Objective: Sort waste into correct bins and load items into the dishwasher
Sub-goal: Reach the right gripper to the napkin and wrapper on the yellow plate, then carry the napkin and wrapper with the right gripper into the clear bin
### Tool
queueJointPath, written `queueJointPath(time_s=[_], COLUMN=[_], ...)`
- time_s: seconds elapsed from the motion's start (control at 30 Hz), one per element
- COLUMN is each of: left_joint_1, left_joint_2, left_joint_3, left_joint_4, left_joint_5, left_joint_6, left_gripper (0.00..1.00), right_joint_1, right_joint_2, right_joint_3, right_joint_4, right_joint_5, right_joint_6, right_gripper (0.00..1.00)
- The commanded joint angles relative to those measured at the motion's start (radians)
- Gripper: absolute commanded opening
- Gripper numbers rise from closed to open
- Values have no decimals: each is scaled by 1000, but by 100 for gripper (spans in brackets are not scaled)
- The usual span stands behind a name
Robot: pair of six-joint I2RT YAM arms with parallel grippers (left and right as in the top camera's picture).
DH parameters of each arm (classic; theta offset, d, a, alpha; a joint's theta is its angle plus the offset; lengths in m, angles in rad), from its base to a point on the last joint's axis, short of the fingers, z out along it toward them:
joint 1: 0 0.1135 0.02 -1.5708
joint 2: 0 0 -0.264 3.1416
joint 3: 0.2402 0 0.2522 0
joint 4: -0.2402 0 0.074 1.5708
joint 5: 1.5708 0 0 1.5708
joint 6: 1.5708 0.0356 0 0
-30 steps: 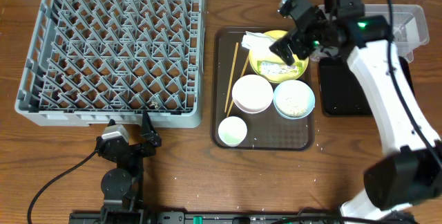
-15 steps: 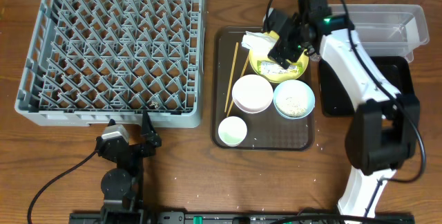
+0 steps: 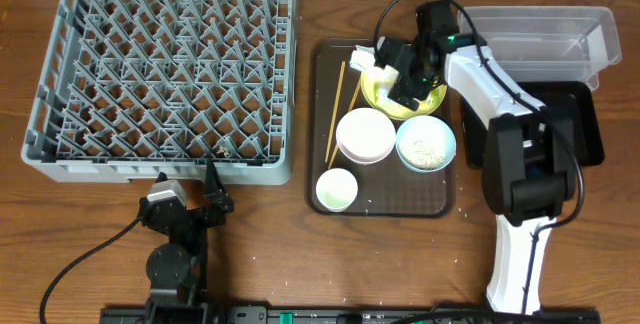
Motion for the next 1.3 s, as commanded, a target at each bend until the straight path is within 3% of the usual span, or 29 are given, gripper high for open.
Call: queueJointPath(time_s=[0.0,0.1,0.23,0.43,0.63,0.9,1.13,1.27], left_joint_1=[2,2,2,2,2,2,2,2], left_joint_2=[-9,-9,-9,-9,-9,-9,-9,-9], left_joint_3=[-20,-20,-20,-20,-20,-20,-20,-20], left_joint_4=[-37,-37,-37,-37,-37,-37,-37,-37], left_joint_5=[-9,-9,-9,-9,-9,-9,-9,-9], left_joint_6=[20,20,20,20,20,20,20,20], left_gripper=[88,88,88,88,88,88,88,88], right_joint_1=[9,9,9,9,10,10,7,-8], right_joint_2=[32,51,62,74,75,12,-188,-308], right_joint_3=[15,15,14,13,13,42,68,68], right_joint_4=[29,50,41,33,23,29,38,31], right_joint_5=[14,12,-10,-67,-66,-66,-65,45], right_joint_6=[-39,-39,-38,2,148,473,766,1020], right_gripper=[99,94,65,50,2,1,1,1])
